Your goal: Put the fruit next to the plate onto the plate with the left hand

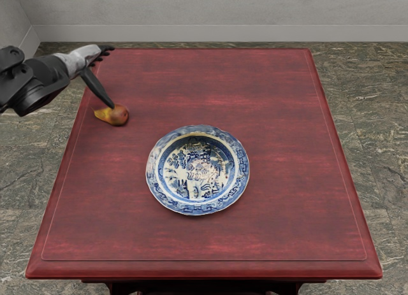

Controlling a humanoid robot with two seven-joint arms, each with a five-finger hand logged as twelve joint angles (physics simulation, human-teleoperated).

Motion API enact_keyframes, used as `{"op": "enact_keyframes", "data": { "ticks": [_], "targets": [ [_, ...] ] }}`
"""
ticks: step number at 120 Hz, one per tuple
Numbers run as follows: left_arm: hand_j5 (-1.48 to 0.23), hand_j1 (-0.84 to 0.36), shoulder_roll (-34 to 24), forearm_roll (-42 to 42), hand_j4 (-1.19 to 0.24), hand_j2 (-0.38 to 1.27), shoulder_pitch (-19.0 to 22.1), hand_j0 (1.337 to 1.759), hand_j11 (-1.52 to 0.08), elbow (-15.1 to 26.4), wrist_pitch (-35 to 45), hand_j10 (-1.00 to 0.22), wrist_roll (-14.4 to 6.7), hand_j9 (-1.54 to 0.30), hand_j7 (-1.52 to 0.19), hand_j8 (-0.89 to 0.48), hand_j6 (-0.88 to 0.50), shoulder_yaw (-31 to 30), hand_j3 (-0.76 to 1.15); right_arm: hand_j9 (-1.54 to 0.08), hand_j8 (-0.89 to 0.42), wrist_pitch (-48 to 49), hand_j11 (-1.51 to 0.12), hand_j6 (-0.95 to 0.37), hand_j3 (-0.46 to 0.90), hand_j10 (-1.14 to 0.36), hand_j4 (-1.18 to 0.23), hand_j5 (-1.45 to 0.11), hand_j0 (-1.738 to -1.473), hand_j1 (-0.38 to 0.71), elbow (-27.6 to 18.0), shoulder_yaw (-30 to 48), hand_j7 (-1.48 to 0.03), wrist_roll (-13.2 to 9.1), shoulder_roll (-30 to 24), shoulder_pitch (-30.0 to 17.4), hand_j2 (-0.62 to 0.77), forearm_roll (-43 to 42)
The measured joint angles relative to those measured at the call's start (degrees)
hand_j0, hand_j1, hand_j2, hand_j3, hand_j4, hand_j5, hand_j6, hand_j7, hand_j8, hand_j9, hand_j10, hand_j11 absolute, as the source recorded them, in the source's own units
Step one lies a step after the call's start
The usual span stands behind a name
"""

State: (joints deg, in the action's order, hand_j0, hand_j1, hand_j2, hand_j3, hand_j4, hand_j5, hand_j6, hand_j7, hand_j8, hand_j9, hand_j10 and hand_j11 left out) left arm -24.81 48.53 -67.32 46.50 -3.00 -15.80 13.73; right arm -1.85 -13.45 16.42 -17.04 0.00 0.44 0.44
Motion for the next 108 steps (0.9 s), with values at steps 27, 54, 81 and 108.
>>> {"op": "enact_keyframes", "data": {
  "ticks": [27,54,81,108],
  "targets": [
    [-0.06,0.29,4.06,6.38,-0.05,0.01,-2.12,1.658,-0.06,-2.41,3.82,-0.05,0.02,-0.06,-0.06,-0.05,-0.05,-17.06,0.0,0.0,0.0,0.0,0.0,0.0,0.0,0.0,0.0,0.0,-1.658,-0.35,0.0,0.01,0.0,0.01,0.0,0.05,0.0,0.0],
    [-0.08,0.28,6.84,8.17,-0.06,0.01,-2.12,1.658,-0.08,-2.69,4.26,-0.06,-0.07,-0.08,-0.08,-0.06,-0.06,-20.49,0.0,0.0,0.0,0.0,0.0,0.0,0.0,0.0,0.0,0.0,-1.658,-0.35,0.0,0.0,0.0,0.03,0.0,0.05,0.0,0.0],
    [-0.27,0.1,7.15,7.96,-0.21,0.04,-1.86,1.658,-0.27,-2.72,6.57,-0.21,-0.17,-0.27,-0.27,-0.21,-0.21,-19.39,0.0,0.0,0.0,0.0,0.0,0.0,0.0,0.0,0.0,0.0,-1.658,-0.35,0.0,0.02,0.0,0.02,0.0,0.07,0.0,0.0],
    [-0.41,-0.01,7.15,7.89,-0.31,0.05,-1.32,1.657,-0.41,-2.72,7.84,-0.31,-0.27,-0.41,-0.41,-0.31,-0.31,-19.06,0.0,0.0,0.0,0.0,0.0,0.0,0.0,0.0,0.0,0.0,-1.658,-0.35,0.0,0.0,0.0,0.02,0.0,0.07,0.0,0.0]
  ]
}}
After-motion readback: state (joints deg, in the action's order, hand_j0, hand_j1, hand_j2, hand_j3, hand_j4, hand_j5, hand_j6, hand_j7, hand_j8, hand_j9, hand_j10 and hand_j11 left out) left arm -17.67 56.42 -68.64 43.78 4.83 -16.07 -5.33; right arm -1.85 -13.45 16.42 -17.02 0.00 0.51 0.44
